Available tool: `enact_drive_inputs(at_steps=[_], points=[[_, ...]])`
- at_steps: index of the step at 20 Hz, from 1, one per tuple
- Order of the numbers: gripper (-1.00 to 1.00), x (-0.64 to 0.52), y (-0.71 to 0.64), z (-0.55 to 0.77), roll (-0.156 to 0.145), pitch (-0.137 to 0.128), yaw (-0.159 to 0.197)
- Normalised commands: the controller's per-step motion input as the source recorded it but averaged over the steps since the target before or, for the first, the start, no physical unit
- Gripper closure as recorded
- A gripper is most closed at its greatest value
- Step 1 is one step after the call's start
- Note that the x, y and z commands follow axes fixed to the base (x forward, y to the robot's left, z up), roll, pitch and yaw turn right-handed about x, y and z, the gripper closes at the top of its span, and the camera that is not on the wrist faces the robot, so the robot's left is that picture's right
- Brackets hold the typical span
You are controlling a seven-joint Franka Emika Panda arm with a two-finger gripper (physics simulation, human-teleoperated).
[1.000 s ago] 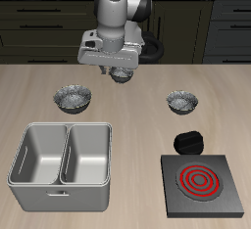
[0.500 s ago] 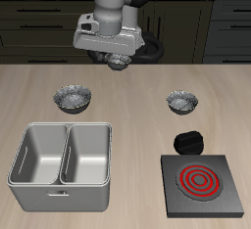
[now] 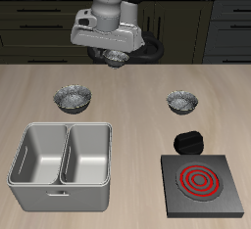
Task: Place the smallest bowl in the left side of the drainer and the medium bowl in the right side
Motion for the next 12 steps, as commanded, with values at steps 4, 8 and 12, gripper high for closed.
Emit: enact_drive_inputs(at_steps=[4, 8, 12], points=[[1.00, 0.18, -0.11, 0.24, -0.024, -0.027, 0.020], [1.00, 0.24, -0.15, 0.21, -0.007, 0.006, -0.015], [1.00, 0.27, -0.07, 0.15, 0.027, 0.029, -0.013]])
